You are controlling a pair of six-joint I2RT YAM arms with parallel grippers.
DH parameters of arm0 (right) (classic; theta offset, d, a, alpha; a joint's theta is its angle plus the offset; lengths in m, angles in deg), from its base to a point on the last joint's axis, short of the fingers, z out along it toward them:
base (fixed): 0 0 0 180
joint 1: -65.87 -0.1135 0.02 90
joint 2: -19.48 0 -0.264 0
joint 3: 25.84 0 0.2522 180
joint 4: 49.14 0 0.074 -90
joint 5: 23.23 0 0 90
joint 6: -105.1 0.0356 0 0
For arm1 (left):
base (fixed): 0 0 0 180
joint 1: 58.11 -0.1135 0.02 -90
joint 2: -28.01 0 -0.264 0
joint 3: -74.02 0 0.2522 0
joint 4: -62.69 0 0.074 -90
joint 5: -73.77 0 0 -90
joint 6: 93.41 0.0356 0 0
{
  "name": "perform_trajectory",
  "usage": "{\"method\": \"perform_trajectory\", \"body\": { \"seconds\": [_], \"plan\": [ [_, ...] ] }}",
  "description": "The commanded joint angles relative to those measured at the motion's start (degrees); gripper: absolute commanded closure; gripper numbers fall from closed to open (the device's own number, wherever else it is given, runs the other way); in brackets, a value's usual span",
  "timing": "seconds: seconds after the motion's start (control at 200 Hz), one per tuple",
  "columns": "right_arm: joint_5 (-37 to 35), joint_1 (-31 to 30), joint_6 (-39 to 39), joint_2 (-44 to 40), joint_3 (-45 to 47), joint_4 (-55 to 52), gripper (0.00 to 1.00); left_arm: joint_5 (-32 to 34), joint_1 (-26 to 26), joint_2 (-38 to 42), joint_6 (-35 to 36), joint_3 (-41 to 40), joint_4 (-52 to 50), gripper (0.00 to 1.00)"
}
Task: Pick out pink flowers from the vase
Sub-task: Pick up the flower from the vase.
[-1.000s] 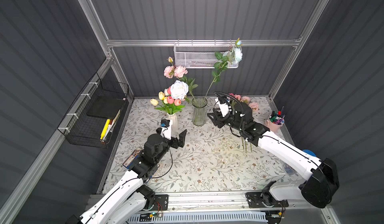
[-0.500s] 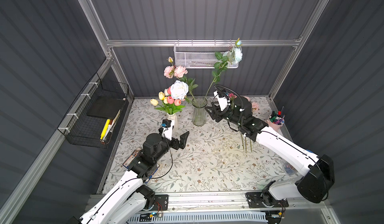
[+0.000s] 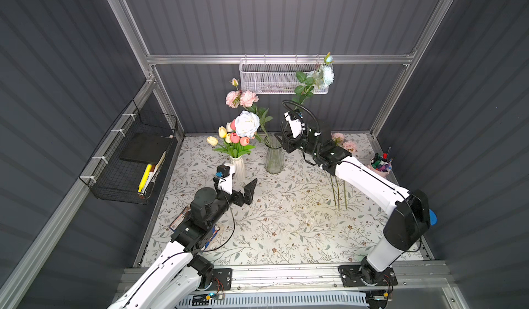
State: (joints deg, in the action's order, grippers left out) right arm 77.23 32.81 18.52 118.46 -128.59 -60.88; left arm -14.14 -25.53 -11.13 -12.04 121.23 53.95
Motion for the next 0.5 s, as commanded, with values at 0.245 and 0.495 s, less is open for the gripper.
{"method": "perform_trajectory", "body": {
  "seconds": [0.245,0.495],
  "plan": [
    [6.5,2.0,-1.9,13.3,-14.6,-5.3,0.51,-3.3,-0.2,1.9,0.2,-2.4,5.6,0.01],
    [6.7,2.0,-2.2,19.6,-20.2,-6.5,0.45,-4.9,-0.3,1.9,-0.1,-3.4,7.8,0.01]
  ]
}}
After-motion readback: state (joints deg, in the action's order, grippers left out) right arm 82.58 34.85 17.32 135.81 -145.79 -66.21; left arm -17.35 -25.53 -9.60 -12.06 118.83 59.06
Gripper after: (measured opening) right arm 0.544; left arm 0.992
